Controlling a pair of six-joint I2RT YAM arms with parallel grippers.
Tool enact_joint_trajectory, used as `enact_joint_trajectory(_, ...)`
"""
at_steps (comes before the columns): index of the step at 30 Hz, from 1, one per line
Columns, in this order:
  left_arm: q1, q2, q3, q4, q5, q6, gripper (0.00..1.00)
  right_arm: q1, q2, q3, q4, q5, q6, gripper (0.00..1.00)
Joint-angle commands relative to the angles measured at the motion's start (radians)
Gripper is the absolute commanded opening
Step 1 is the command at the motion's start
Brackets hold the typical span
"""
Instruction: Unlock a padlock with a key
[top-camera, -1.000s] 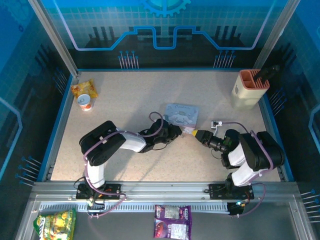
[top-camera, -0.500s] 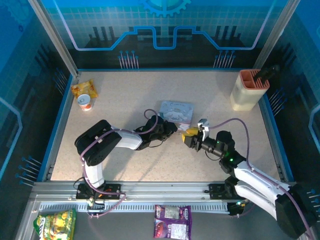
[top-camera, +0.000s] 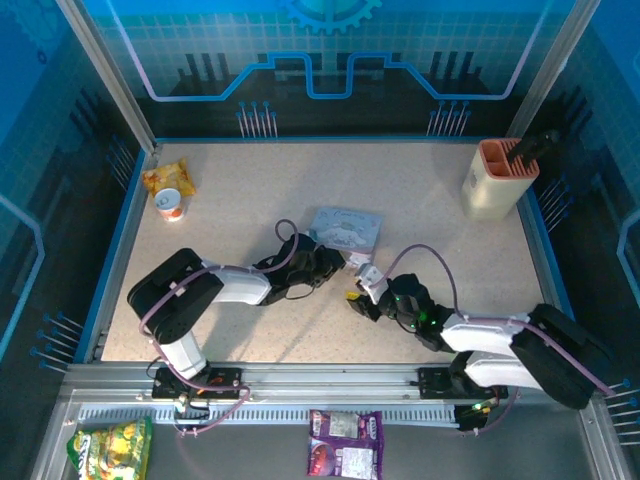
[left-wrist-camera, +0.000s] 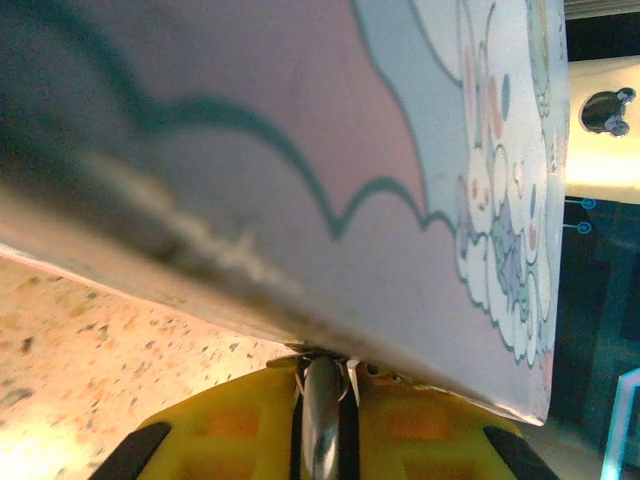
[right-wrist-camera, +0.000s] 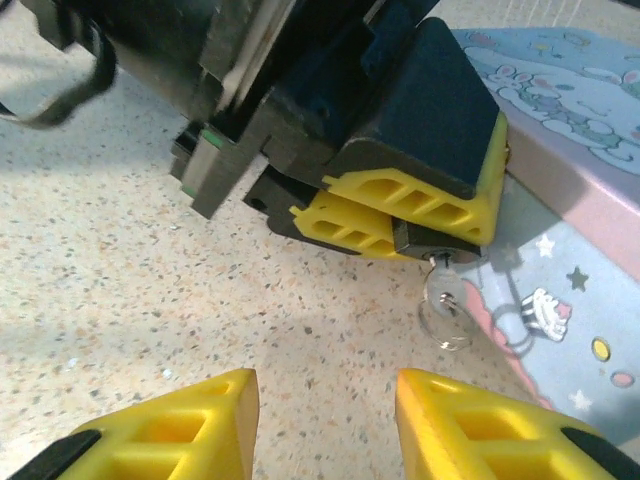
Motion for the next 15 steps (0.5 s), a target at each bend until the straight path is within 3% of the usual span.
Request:
enact_joint_trajectory(1, 0.009, -0.062, -0.030, 0.026, 0.031, -0.023, 0.04, 0.013, 0.074, 0.042, 0.166, 0.061, -0.100, 0.41)
enact_joint_trajectory(15, 0.011, -0.110, -0.088, 0.038, 0.059, -0.045, 0.04, 0.048, 0.258, 0.115, 0.238, 0.095, -0.187, 0.35)
